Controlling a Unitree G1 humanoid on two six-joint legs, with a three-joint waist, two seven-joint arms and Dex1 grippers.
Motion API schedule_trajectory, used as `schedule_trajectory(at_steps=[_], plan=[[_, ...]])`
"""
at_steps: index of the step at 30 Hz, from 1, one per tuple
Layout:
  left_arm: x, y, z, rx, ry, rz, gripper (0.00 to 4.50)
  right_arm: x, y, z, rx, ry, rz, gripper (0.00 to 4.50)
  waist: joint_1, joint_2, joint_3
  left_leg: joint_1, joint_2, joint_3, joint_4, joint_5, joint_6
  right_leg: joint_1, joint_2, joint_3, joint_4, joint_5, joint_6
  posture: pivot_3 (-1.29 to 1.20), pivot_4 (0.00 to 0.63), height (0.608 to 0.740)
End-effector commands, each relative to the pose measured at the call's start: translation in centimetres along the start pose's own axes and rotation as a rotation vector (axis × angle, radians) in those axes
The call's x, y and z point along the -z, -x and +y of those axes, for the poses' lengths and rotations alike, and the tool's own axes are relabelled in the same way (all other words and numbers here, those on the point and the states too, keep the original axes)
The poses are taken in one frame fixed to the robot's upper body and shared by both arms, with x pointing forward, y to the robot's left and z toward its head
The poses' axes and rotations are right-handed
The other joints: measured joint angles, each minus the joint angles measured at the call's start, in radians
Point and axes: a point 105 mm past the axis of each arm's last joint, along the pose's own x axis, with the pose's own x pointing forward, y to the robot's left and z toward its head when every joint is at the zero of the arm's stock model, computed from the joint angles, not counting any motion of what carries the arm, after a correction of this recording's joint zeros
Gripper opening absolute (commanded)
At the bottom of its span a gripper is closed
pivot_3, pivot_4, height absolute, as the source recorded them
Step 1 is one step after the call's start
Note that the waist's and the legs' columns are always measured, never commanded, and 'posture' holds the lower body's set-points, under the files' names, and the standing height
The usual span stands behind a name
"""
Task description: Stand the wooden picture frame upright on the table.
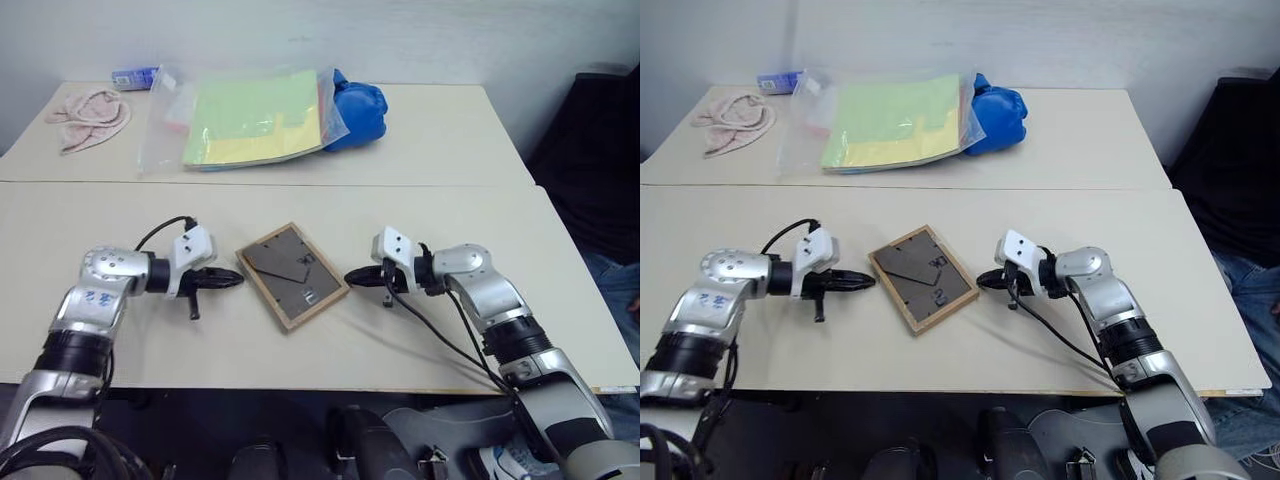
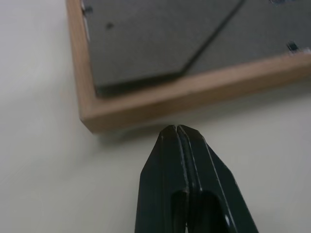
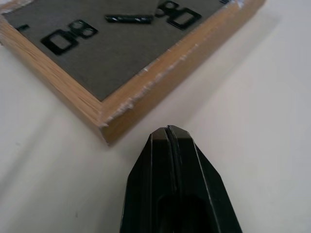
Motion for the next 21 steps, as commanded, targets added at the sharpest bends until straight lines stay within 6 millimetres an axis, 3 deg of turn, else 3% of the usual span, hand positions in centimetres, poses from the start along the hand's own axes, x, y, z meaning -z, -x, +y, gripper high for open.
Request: schedule_trajectory(at_steps=[1,6,9,13,17,21], plan=[[-1.5,-0.4,1.5,-0.049,0.017,-0.062,0.03,-1.5,0.0,1.3,-0.038,0.033,-0.047,0.00,0.000,0.000,0.000,0.000,0.000,0.000,0.000,0.000,0.000,0.000,0.000,0.000,0.000,0.000,0.000,0.00,0.150,0.740],[-0.9,0.7,2.0,-0.058,0.105,-0.058,0.03,-1.1,0.7,1.0,0.004,0.031,-0.019,0.00,-0.009,0.000,0.000,0.001,0.000,0.000,0.001,0.000,0.000,0.000,0.000,0.000,0.002,0.000,0.000,0.00,0.150,0.740],[0.2,1.9,1.6,-0.027,0.250,-0.028,0.63,-0.8,1.3,0.4,0.027,0.057,0.012,0.00,-0.010,0.000,0.000,0.001,0.000,0.000,0.001,0.000,-0.001,0.000,0.000,0.000,0.003,-0.001,-0.001,0.00,0.150,0.740],[1.1,3.5,-3.0,0.223,0.768,0.043,1.90,0.0,1.7,-0.1,0.017,0.211,0.091,0.00,-0.012,0.000,0.000,0.001,0.000,0.000,0.000,0.000,-0.001,0.000,0.000,0.000,0.003,-0.001,-0.001,0.00,0.150,0.740],[-0.1,2.6,-4.4,0.273,1.001,0.009,3.19,-0.1,1.0,-0.4,0.009,0.339,0.118,0.00,-0.003,0.000,0.000,0.001,0.000,-0.001,0.002,0.000,0.000,0.000,0.000,0.000,0.003,-0.001,-0.002,0.00,0.150,0.740],[0.7,0.3,-5.9,0.258,1.150,0.077,4.42,-0.5,-0.2,-0.3,0.003,0.411,0.116,0.00,-0.001,0.000,-0.001,0.001,-0.001,-0.002,0.002,-0.001,0.000,0.000,-0.001,0.000,0.003,-0.001,-0.001,0.00,0.150,0.740]])
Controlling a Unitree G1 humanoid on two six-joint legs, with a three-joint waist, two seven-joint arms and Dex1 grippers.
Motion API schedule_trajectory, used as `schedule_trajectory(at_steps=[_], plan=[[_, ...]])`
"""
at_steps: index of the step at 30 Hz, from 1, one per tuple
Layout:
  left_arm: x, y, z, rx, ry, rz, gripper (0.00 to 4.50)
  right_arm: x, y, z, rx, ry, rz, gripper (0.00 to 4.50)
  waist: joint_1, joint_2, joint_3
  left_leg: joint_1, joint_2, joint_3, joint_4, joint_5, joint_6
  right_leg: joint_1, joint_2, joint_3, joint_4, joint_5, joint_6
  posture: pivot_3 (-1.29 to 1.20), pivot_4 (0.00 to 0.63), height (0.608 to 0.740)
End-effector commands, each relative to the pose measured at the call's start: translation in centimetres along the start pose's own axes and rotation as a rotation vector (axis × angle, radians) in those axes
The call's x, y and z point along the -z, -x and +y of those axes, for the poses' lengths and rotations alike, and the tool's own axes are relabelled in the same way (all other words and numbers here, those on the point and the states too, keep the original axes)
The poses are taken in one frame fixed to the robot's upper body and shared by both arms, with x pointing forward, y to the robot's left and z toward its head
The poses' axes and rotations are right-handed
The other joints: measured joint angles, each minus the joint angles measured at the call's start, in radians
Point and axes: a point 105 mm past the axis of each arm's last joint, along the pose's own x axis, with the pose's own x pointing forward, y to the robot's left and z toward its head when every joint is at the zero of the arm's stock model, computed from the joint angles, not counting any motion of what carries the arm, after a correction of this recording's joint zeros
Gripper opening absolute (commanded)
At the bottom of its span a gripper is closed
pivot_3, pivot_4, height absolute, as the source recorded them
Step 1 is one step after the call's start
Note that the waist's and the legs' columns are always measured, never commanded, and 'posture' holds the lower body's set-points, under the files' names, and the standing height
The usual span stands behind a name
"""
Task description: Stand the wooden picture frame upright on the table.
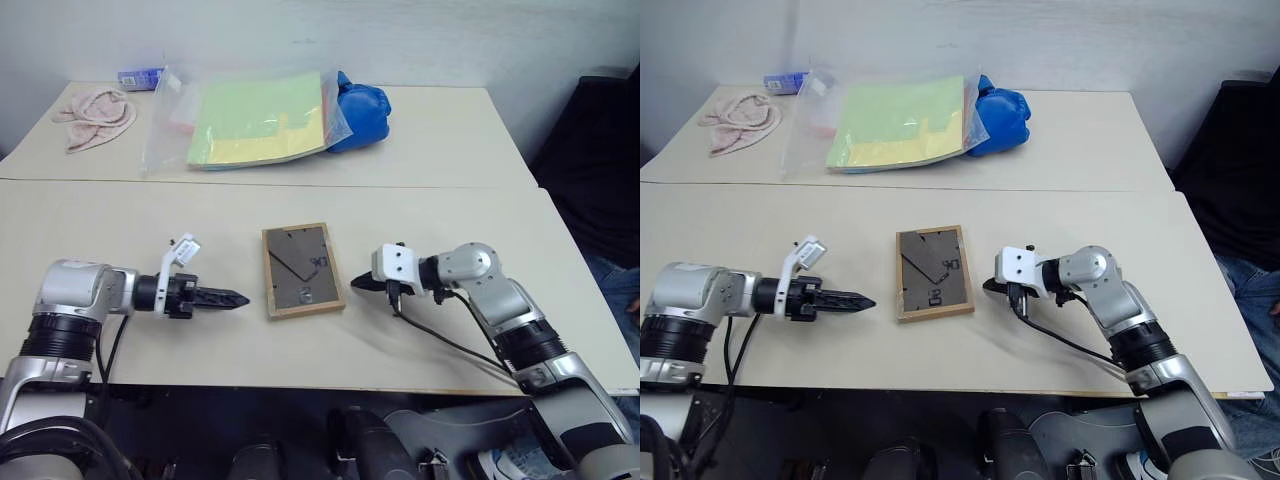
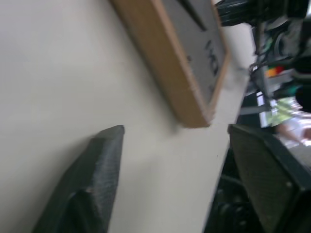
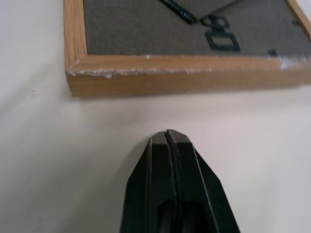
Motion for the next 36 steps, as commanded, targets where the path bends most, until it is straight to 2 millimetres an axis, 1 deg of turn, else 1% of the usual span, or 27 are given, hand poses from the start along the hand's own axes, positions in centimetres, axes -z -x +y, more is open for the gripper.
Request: schedule_trajectory(at_steps=[1,4,6,8,10,11,13,15,17,19,20,22,24,26,29,31,32,34,36], plan=[[1.2,-2.0,0.3,-0.016,0.149,0.020,4.49,-0.6,-0.8,0.0,-0.004,0.091,0.000,0.00,0.001,0.002,-0.001,0.000,0.000,0.000,0.000,0.000,0.000,0.000,0.000,0.000,0.000,0.000,0.000,0.00,0.150,0.740],[1.9,-3.8,0.7,-0.043,0.163,0.035,4.49,-0.7,-1.3,0.7,-0.026,0.121,-0.002,0.00,0.004,0.006,-0.006,0.002,-0.001,0.000,0.000,0.000,0.000,0.002,0.000,0.000,0.000,0.000,0.000,0.00,0.150,0.740],[2.0,-5.0,0.4,-0.006,0.199,0.026,4.49,-0.9,-1.7,1.1,-0.038,0.130,-0.011,0.00,0.008,0.009,-0.010,0.003,-0.001,-0.001,0.000,0.000,0.000,0.003,-0.001,0.001,0.000,0.000,0.000,0.00,0.150,0.740],[2.6,-6.1,0.1,0.000,0.187,0.055,4.49,-1.2,-2.1,1.3,-0.042,0.136,-0.020,0.00,0.013,0.009,-0.013,0.004,-0.001,-0.001,0.000,0.000,0.000,0.004,-0.001,0.001,0.000,0.000,0.000,0.00,0.150,0.740],[2.7,-7.6,-0.1,0.008,0.181,0.063,4.49,-1.4,-2.4,1.5,-0.045,0.138,-0.027,0.00,0.020,0.013,-0.017,0.004,-0.001,-0.001,0.000,0.000,0.000,0.005,-0.001,0.002,-0.001,0.000,0.000,0.00,0.150,0.740],[2.7,-8.1,-0.2,0.010,0.178,0.060,4.49,-1.5,-2.5,1.5,-0.045,0.138,-0.028,0.00,0.025,0.015,-0.021,0.005,-0.001,-0.001,0.000,0.000,0.000,0.006,-0.001,0.002,-0.001,0.000,0.000,0.00,0.150,0.740],[1.8,-9.2,-0.8,0.034,0.174,0.029,4.49,-1.5,-2.6,1.7,-0.051,0.137,-0.030,0.00,0.029,0.017,-0.024,0.005,-0.003,-0.003,0.000,-0.001,0.001,0.007,-0.001,0.005,-0.001,0.000,0.001,0.00,0.150,0.740],[1.1,-9.7,-1.2,0.046,0.171,0.004,4.49,-1.5,-2.6,1.8,-0.053,0.135,-0.030,0.00,0.030,0.017,-0.024,0.009,-0.003,-0.006,0.000,-0.001,0.002,0.013,0.000,0.005,-0.003,0.000,0.001,0.00,0.150,0.740],[0.3,-9.6,-1.5,0.057,0.174,-0.034,4.08,-1.4,-2.6,1.8,-0.053,0.134,-0.028,0.00,0.027,0.017,-0.024,0.014,-0.003,-0.007,-0.001,-0.002,0.003,0.019,0.000,0.005,-0.005,-0.001,0.002,0.00,0.150,0.740],[-0.1,-9.0,-1.7,0.069,0.177,-0.054,3.57,-1.3,-2.4,1.8,-0.052,0.132,-0.026,0.00,0.024,0.016,-0.023,0.015,-0.003,-0.007,-0.001,-0.002,0.003,0.019,0.000,0.005,-0.005,-0.001,0.003,0.00,0.150,0.740],[-0.3,-8.6,-1.7,0.071,0.178,-0.062,3.20,-1.1,-2.3,1.8,-0.051,0.131,-0.024,0.00,0.023,0.015,-0.023,0.015,-0.003,-0.007,-0.001,-0.002,0.002,0.019,0.000,0.005,-0.005,-0.001,0.003,0.00,0.150,0.740],[-0.5,-7.8,-1.8,0.081,0.177,-0.078,2.64,-0.8,-2.0,1.9,-0.051,0.127,-0.018,0.00,0.020,0.015,-0.022,0.015,-0.002,-0.007,-0.001,-0.002,0.001,0.019,0.001,0.005,-0.004,-0.001,0.003,0.00,0.150,0.740],[-0.7,-7.2,-2.0,0.092,0.175,-0.090,1.95,-0.5,-1.7,2.2,-0.050,0.118,-0.011,0.00,0.018,0.015,-0.022,0.015,-0.002,-0.007,-0.001,-0.001,0.001,0.019,0.001,0.005,-0.004,-0.001,0.003,0.00,0.150,0.740],[-0.8,-6.5,-2.3,0.112,0.162,-0.101,1.39,-0.3,-1.5,2.5,-0.048,0.109,-0.012,0.00,0.016,0.014,-0.022,0.015,-0.002,-0.007,-0.001,-0.002,0.000,0.019,0.001,0.005,-0.004,-0.001,0.003,0.00,0.150,0.740],[-0.7,-6.1,-2.5,0.121,0.153,-0.105,1.34,-0.3,-1.3,2.6,-0.037,0.095,-0.017,0.00,0.010,0.014,-0.022,0.015,-0.002,-0.007,-0.001,-0.001,0.000,0.019,0.001,0.005,-0.004,-0.001,0.003,0.00,0.150,0.740],[-0.7,-5.5,-3.1,0.145,0.122,-0.110,1.34,-0.6,-0.3,2.0,-0.008,0.044,-0.039,0.00,0.010,0.013,-0.020,0.015,-0.002,-0.008,-0.001,-0.001,-0.001,0.019,0.001,0.005,-0.004,-0.001,0.003,0.00,0.150,0.740],[-0.6,-5.2,-3.6,0.157,0.097,-0.109,1.34,-1.3,0.6,1.5,0.002,-0.020,-0.073,0.17,0.010,0.012,-0.019,0.015,-0.002,-0.008,-0.001,-0.001,-0.001,0.019,0.001,0.005,-0.004,-0.001,0.003,0.00,0.150,0.740],[-0.5,-4.9,-4.4,0.172,0.048,-0.105,1.34,-3.4,2.1,0.4,0.030,-0.151,-0.177,0.59,0.010,0.011,-0.014,0.014,-0.002,-0.008,-0.001,-0.001,-0.001,0.018,0.001,0.005,-0.004,-0.001,0.003,0.00,0.150,0.740],[-0.8,-4.6,-5.3,0.194,0.001,-0.116,1.34,-6.0,3.2,-0.9,0.034,-0.275,-0.285,1.18,0.007,0.011,-0.010,0.014,-0.002,-0.008,-0.001,-0.001,-0.001,0.017,0.001,0.005,-0.003,-0.001,0.003,0.00,0.150,0.740]])
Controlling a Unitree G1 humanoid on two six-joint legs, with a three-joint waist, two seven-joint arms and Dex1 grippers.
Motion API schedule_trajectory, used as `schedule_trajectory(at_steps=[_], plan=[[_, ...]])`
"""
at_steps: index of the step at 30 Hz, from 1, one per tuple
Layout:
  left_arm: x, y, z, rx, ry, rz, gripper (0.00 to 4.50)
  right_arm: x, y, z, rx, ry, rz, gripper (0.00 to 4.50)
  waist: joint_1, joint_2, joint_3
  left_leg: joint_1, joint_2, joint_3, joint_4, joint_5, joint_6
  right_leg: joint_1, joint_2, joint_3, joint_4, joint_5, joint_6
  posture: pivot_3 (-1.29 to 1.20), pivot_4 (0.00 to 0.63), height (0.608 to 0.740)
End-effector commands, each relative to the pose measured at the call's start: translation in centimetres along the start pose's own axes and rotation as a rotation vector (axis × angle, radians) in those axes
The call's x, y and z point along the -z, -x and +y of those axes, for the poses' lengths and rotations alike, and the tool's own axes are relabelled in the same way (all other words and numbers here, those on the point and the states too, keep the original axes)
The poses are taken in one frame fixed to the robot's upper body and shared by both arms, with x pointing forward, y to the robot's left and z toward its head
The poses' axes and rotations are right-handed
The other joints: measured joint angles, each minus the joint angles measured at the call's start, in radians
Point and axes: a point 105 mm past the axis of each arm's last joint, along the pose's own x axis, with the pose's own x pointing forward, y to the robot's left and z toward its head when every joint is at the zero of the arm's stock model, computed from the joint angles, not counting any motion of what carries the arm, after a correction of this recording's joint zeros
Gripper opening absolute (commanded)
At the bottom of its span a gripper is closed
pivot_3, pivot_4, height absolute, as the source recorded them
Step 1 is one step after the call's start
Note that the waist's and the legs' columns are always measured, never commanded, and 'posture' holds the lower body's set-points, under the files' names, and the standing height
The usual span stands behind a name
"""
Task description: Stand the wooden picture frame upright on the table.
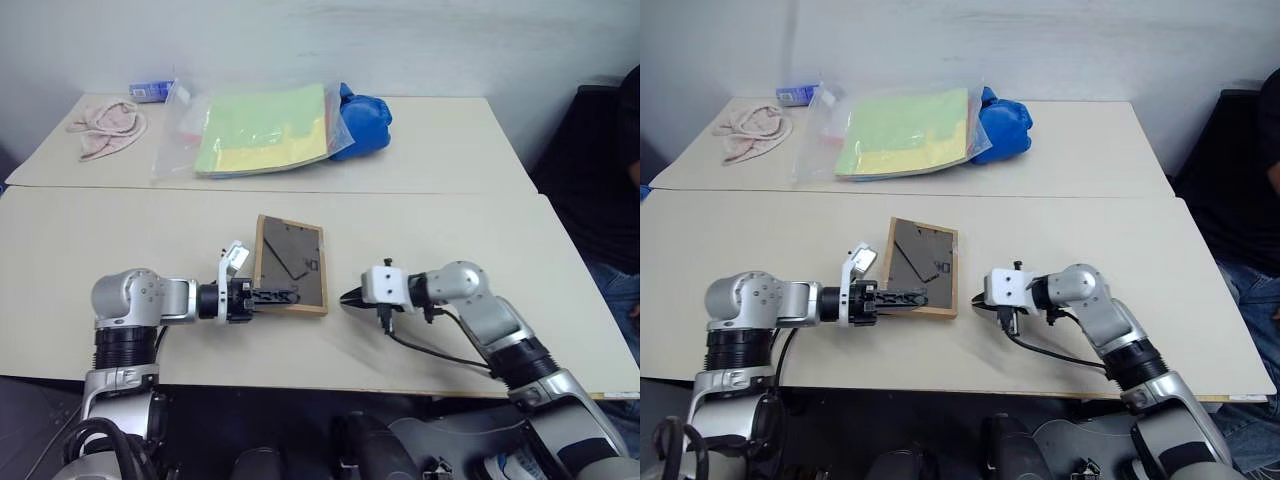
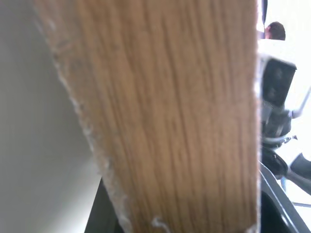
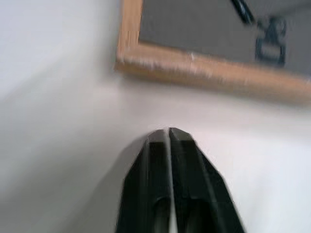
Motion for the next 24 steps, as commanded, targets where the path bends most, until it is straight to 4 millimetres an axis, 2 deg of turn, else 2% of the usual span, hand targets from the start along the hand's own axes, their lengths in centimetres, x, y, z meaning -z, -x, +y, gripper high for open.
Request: schedule_trajectory(at_steps=[1,4,7,10,14,17,20,24], plan=[[-0.8,0.3,-3.2,0.110,-0.141,-0.020,1.34,-6.5,1.9,-1.8,0.015,-0.136,-0.215,1.49,-0.002,0.000,0.002,0.000,0.000,0.000,0.000,0.000,0.000,0.000,0.000,0.000,0.000,0.000,0.000,0.00,0.150,0.740],[-0.9,0.3,-3.9,0.103,-0.231,-0.015,1.34,-8.8,2.0,-2.2,-0.017,-0.211,-0.264,2.40,-0.008,0.000,0.002,0.000,0.000,0.000,0.000,0.001,-0.002,-0.001,0.000,0.000,0.001,0.000,0.000,0.00,0.150,0.740],[-1.2,0.2,-4.4,0.096,-0.311,-0.013,1.34,-11.1,1.1,-2.9,-0.050,-0.282,-0.308,3.52,-0.010,0.000,0.002,0.000,0.000,-0.001,-0.002,0.001,-0.003,-0.001,0.000,-0.001,0.001,-0.001,-0.001,0.00,0.150,0.740],[-1.1,0.1,-4.7,0.093,-0.375,0.006,1.34,-11.8,-0.1,-3.7,-0.055,-0.315,-0.304,4.50,-0.008,0.000,0.003,0.000,0.000,-0.001,-0.002,0.001,-0.003,-0.001,0.000,-0.001,0.001,-0.001,-0.001,0.00,0.150,0.740],[-0.8,0.0,-5.1,0.114,-0.411,0.025,1.34,-11.8,-1.3,-4.1,-0.057,-0.336,-0.275,4.50,-0.008,-0.001,0.003,-0.005,0.000,-0.002,-0.002,0.001,-0.002,-0.005,0.000,-0.001,-0.001,-0.001,-0.001,0.00,0.150,0.740],[-0.6,0.0,-4.8,0.094,-0.432,0.039,1.34,-12.7,-1.4,-2.9,-0.147,-0.295,-0.290,4.50,-0.009,-0.001,0.003,-0.017,0.000,-0.002,0.001,0.002,-0.001,-0.016,0.000,-0.001,0.002,0.000,0.000,0.00,0.150,0.740],[-0.5,-0.2,-3.9,0.050,-0.423,0.048,1.34,-14.8,-0.3,-1.0,-0.278,-0.297,-0.367,4.50,-0.010,0.000,0.003,-0.017,0.000,-0.002,0.001,0.002,-0.001,-0.017,0.000,-0.001,0.002,0.000,0.000,0.00,0.150,0.740],[-0.7,0.0,-3.5,0.044,-0.413,0.039,1.34,-14.6,1.0,-1.1,-0.236,-0.283,-0.353,4.50,-0.009,-0.001,0.003,-0.017,0.000,-0.002,0.001,0.002,-0.001,-0.017,0.000,-0.001,0.002,0.000,0.000,0.00,0.150,0.740]])
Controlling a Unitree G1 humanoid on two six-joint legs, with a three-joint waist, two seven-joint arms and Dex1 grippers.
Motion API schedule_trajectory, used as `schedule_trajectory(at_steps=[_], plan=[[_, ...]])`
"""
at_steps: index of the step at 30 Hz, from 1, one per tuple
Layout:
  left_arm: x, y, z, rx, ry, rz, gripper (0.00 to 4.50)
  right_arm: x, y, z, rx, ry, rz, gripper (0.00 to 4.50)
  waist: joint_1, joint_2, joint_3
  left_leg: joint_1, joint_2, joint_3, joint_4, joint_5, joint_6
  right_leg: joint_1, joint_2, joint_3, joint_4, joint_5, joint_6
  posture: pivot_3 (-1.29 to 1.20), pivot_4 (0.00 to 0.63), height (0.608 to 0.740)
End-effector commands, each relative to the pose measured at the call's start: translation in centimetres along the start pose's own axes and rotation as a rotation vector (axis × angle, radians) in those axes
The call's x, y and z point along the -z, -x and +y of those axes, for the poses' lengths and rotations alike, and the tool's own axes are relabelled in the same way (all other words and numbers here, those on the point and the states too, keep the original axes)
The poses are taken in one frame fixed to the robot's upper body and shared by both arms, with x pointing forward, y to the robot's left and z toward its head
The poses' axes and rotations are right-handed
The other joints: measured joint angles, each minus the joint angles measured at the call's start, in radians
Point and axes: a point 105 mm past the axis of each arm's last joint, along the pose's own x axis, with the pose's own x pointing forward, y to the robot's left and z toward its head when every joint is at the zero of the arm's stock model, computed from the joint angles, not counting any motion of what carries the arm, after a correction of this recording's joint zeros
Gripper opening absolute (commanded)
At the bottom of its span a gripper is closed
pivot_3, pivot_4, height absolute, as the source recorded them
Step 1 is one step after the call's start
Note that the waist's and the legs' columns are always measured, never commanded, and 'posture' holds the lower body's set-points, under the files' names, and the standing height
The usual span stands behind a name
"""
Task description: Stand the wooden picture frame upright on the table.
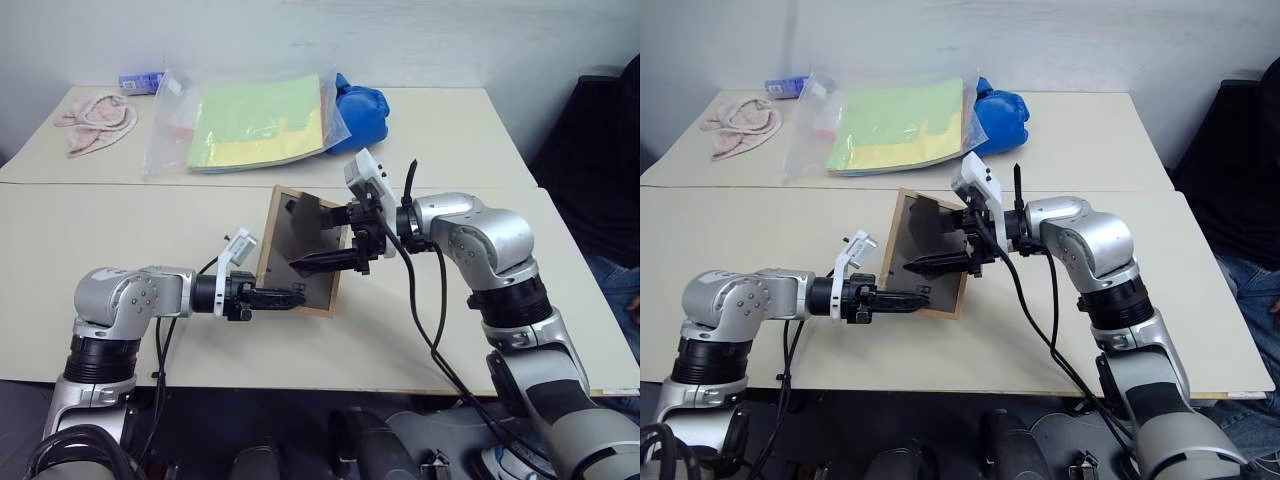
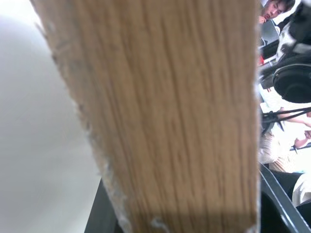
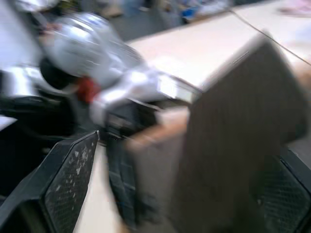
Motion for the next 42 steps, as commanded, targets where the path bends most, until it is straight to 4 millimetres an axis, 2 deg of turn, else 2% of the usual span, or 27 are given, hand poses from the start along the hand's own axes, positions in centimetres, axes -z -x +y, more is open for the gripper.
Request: schedule_trajectory(at_steps=[1,3,5,7,9,10,11,13,15,19,22,25,28,32,36,39,42], plan=[[-0.9,0.6,-0.2,0.005,-0.042,-0.029,1.34,-1.2,1.8,0.6,0.031,0.060,-0.018,4.50,0.002,0.000,0.000,0.000,0.000,0.000,0.000,0.000,0.000,0.000,0.000,0.000,0.000,0.000,0.000,0.00,0.150,0.740],[-1.1,0.7,-0.1,0.000,-0.038,-0.037,1.34,-0.7,2.7,0.2,0.082,0.081,0.009,4.50,0.003,0.000,0.000,0.000,0.000,0.000,0.000,0.000,0.000,0.000,0.000,0.000,-0.001,0.000,0.000,0.00,0.150,0.740],[-1.4,0.7,-0.2,0.010,-0.034,-0.048,1.34,0.7,4.0,-1.3,0.212,0.193,0.093,4.50,0.004,0.000,0.000,-0.001,0.000,-0.001,-0.001,0.000,0.001,0.000,0.000,0.000,-0.002,0.000,0.000,0.00,0.150,0.740],[-1.9,0.8,-0.6,0.033,-0.034,-0.059,1.34,2.6,6.3,-2.6,0.325,0.347,0.216,4.50,0.004,-0.002,0.001,-0.001,-0.001,-0.001,-0.001,0.000,0.001,0.000,0.000,0.000,-0.003,0.000,0.000,0.00,0.150,0.740],[-2.0,0.8,-0.9,0.040,-0.038,-0.049,1.34,3.9,8.6,-2.8,0.361,0.491,0.291,4.50,0.008,-0.004,0.002,-0.002,-0.001,-0.001,-0.001,0.000,0.001,0.000,0.000,0.000,-0.004,0.000,0.001,0.00,0.150,0.740],[-1.9,0.8,-1.0,0.043,-0.036,-0.043,1.34,4.3,9.3,-3.1,0.386,0.641,0.338,4.50,0.009,-0.004,0.002,-0.002,-0.001,-0.001,-0.001,-0.001,0.001,0.000,0.000,0.000,-0.004,0.001,0.001,0.00,0.150,0.740],[-2.0,0.8,-1.1,0.053,-0.033,-0.040,1.34,4.3,9.7,-3.6,0.425,0.877,0.383,4.50,0.008,-0.004,0.003,-0.002,-0.001,-0.001,-0.002,-0.001,0.001,0.000,0.000,0.000,-0.005,0.001,0.001,0.00,0.150,0.740],[-2.2,0.9,-1.5,0.073,-0.021,-0.041,1.34,4.6,9.6,-3.7,0.416,1.239,0.421,4.50,-0.003,-0.005,0.004,-0.002,-0.001,0.000,-0.002,-0.001,0.001,0.000,0.001,0.001,-0.006,0.001,0.002,0.00,0.150,0.740],[-2.6,0.9,-1.8,0.093,-0.010,-0.049,1.34,4.7,8.7,-3.7,0.390,1.487,0.382,4.50,-0.012,-0.006,0.005,-0.001,-0.001,0.002,-0.001,0.000,0.001,0.000,0.001,0.003,-0.004,0.001,0.003,0.00,0.150,0.740],[-3.0,0.8,-2.5,0.127,0.005,-0.046,1.34,4.1,5.8,-3.6,0.357,1.769,0.229,4.50,-0.027,-0.006,0.006,0.001,-0.001,0.003,-0.001,0.001,-0.001,0.000,0.002,0.004,-0.001,0.001,0.002,0.00,0.150,0.740],[-3.2,0.8,-2.9,0.149,0.014,-0.038,1.34,3.5,4.2,-4.1,0.390,1.865,0.141,4.50,-0.029,-0.006,0.006,0.001,-0.001,0.004,-0.001,0.002,-0.003,-0.001,0.002,0.005,0.001,0.000,0.001,0.00,0.150,0.740],[-3.2,0.8,-3.0,0.147,0.018,-0.028,1.34,1.9,2.9,-5.0,0.496,1.925,0.045,3.93,-0.029,-0.006,0.006,0.002,-0.001,0.004,-0.001,0.002,-0.003,-0.001,0.002,0.005,0.002,0.000,0.000,0.00,0.150,0.740],[-3.3,1.2,-2.7,0.128,0.030,-0.043,1.34,1.9,3.0,-5.7,0.525,1.943,0.039,2.91,-0.027,-0.006,0.006,0.002,-0.001,0.004,-0.001,0.002,-0.003,-0.001,0.002,0.005,0.003,0.000,-0.001,0.00,0.150,0.740],[-3.2,2.3,-2.5,0.108,0.042,-0.062,1.34,2.1,3.3,-5.5,0.513,1.957,-0.004,1.79,-0.027,-0.006,0.006,0.001,-0.001,0.004,-0.001,0.002,-0.003,-0.001,0.002,0.005,0.002,0.000,-0.001,0.00,0.150,0.740],[-3.3,4.4,-2.6,0.060,0.029,-0.102,2.66,1.9,3.2,-5.4,0.505,1.948,-0.039,1.30,-0.032,-0.006,0.006,0.002,-0.001,0.004,-0.001,0.002,-0.003,-0.001,0.002,0.005,0.003,0.000,-0.001,0.00,0.150,0.740],[-3.5,6.5,-3.0,0.015,-0.011,-0.139,3.55,1.6,3.2,-5.5,0.507,1.944,-0.048,1.26,-0.039,-0.006,0.007,0.003,-0.001,0.005,-0.002,0.002,-0.004,-0.001,0.003,0.005,0.004,-0.001,-0.001,0.00,0.150,0.740],[-3.8,10.3,-3.6,-0.086,-0.061,-0.213,4.46,1.2,3.2,-5.5,0.498,1.934,-0.062,1.26,-0.039,-0.006,0.007,0.002,-0.001,0.004,-0.002,0.003,-0.004,-0.002,0.003,0.005,0.004,-0.001,-0.001,0.00,0.150,0.740]])
